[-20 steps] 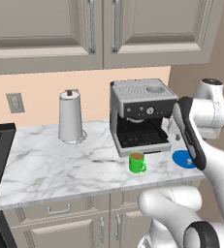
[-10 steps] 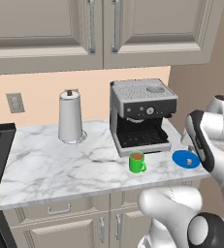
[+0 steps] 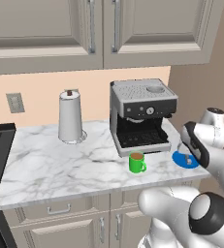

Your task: Take a sugar cube from the saucer and place it inside the coffee. Then, grab milk from the fridge and place it next to the coffee on the counter to sweeten the coffee.

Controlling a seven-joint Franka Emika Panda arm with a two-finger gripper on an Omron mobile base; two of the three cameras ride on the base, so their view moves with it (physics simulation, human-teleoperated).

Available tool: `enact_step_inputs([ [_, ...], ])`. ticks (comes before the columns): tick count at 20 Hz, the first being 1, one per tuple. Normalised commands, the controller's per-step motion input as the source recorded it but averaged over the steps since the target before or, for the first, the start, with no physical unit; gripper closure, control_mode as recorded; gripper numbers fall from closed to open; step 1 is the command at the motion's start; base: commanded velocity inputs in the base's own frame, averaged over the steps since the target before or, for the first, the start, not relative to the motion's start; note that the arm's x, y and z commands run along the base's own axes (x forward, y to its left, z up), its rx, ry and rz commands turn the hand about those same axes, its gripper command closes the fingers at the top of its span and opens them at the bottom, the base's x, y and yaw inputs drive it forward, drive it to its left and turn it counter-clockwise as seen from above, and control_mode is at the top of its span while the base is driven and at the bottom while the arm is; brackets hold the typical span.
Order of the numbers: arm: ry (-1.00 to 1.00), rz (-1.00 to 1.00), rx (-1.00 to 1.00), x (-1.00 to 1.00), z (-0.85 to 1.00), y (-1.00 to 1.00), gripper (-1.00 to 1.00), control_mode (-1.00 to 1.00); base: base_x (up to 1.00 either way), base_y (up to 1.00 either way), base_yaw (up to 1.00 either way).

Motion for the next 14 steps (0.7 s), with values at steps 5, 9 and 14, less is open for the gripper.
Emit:
enact_step_inputs([
  [5, 0.0, 0.0, 0.0, 0.28, -0.29, -0.23, -1.0, -1.0, 0.0, 0.0, 0.0],
  [9, 0.0, 0.0, 0.0, 0.26, -0.11, -0.13, -1.0, -1.0, 0.0, 0.0, 0.0],
  [14, 0.0, 0.0, 0.0, 0.23, -0.19, 0.0, -1.0, -1.0, 0.0, 0.0, 0.0],
])
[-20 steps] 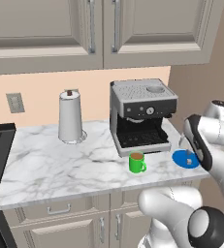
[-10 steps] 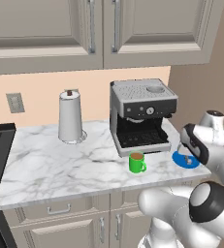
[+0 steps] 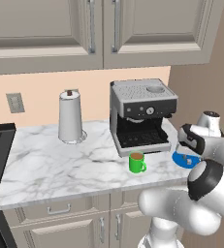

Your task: Take a sugar cube from the saucer and place it inside the coffee. Then, grab milk from the fridge and place it next to the coffee on the counter to sweeten the coffee.

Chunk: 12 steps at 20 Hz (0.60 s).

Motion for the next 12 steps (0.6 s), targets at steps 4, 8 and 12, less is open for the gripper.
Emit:
enact_step_inputs([
  [4, 0.0, 0.0, 0.0, 0.18, -0.33, 0.0, -1.0, -1.0, 0.0, 0.0, 0.0],
  [8, 0.0, 0.0, 0.0, 0.21, -0.26, 0.0, -1.0, -1.0, 0.0, 0.0, 0.0],
  [12, 0.0, 0.0, 0.0, 0.2, -0.17, 0.0, -1.0, -1.0, 0.0, 0.0, 0.0],
])
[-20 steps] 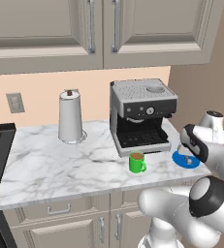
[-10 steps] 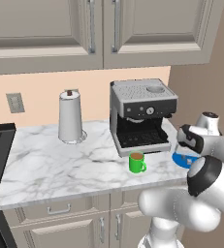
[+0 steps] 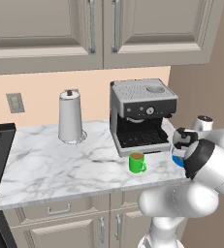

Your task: Take a sugar cube from the saucer and place it inside the coffee. Then, grab milk from the fridge and place it next to the coffee on the counter to sweeten the coffee.

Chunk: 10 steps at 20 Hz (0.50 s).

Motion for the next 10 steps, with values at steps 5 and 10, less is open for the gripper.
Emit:
enact_step_inputs([
  [5, 0.0, 0.0, 0.0, 0.18, -0.19, -0.01, -1.0, -1.0, 0.0, 0.0, 0.0],
  [10, 0.0, 0.0, 0.0, 0.04, -0.13, -0.05, -1.0, -1.0, 0.0, 0.0, 0.0],
])
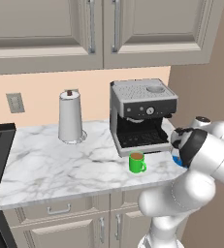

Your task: Take a sugar cube from the saucer and place it inside the coffee. Then, grab milk from the fridge and place it next to the coffee on the counter to sweeten the coffee.

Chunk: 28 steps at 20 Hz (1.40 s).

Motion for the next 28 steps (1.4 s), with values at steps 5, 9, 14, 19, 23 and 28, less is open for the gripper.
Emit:
enact_step_inputs([
  [5, 0.0, 0.0, 0.0, 0.0, -0.03, 0.0, 1.0, -1.0, 0.0, 0.0, 0.0],
  [9, 0.0, 0.0, 0.0, -0.04, 0.0, 0.0, 1.0, -1.0, 0.0, 0.0, 0.0],
  [14, 0.0, 0.0, 0.0, -0.17, 0.0, 0.0, 1.0, -1.0, 0.0, 0.0, 0.0],
  [19, -0.09, 0.0, 0.0, -0.17, 0.14, 0.05, 1.0, -1.0, 0.0, 0.0, 0.0],
  [23, -0.12, 0.0, -0.01, 0.0, 0.53, 0.22, 1.0, -1.0, 0.0, 0.0, 0.0],
  [28, -0.03, 0.0, 0.0, 0.11, 0.56, 0.52, 1.0, -1.0, 0.0, 0.0, 0.0],
])
